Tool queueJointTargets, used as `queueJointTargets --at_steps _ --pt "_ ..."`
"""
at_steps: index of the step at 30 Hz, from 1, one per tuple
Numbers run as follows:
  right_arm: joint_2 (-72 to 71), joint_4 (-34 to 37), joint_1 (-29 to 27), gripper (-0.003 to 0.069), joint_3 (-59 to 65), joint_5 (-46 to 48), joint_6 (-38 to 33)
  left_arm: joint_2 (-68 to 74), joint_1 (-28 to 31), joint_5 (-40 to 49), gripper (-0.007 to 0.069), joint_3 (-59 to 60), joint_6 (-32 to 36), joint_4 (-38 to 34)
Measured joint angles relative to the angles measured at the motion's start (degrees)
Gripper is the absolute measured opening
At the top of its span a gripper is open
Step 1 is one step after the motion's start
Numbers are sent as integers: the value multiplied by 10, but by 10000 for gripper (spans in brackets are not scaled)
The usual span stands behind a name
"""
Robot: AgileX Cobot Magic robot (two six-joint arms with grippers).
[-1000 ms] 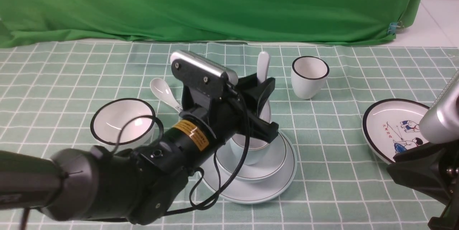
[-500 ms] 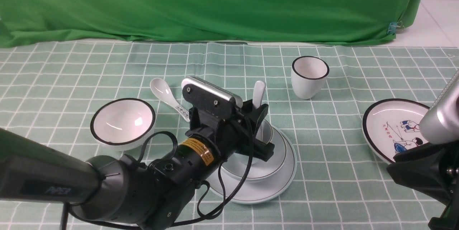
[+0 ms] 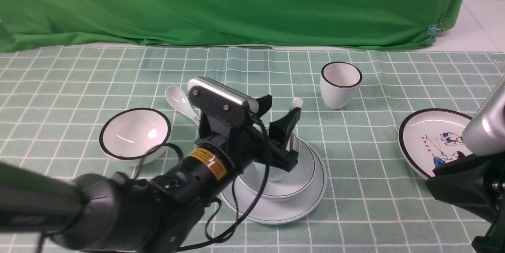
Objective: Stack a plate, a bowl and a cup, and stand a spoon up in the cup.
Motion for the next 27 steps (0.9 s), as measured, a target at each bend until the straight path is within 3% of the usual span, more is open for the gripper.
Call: queueJointTargets --at_steps 2,6,8,9,11,12,16,21,27 --pt "-2 0 0 143 -5 -1 0 -41 0 25 384 15 0 0" --pt "-21 0 0 143 -17 -4 4 -184 0 166 260 46 -1 -1" --pt "-41 0 0 138 -19 -3 6 -308 0 305 134 56 -1 -1" --pt "-43 0 0 135 -19 -2 6 -328 0 317 124 56 -1 -1" --pt "-64 0 0 92 -17 5 8 -453 0 453 39 58 -1 -1" --pt "-69 0 0 78 -13 5 9 -481 0 478 25 61 -1 -1" --pt "-104 0 0 22 18 -4 31 -651 0 578 6 92 -1 -1" --pt "-124 0 0 20 61 -20 78 -804 0 600 7 158 2 27" --pt "-124 0 0 25 65 -24 98 -874 0 618 10 207 2 53"
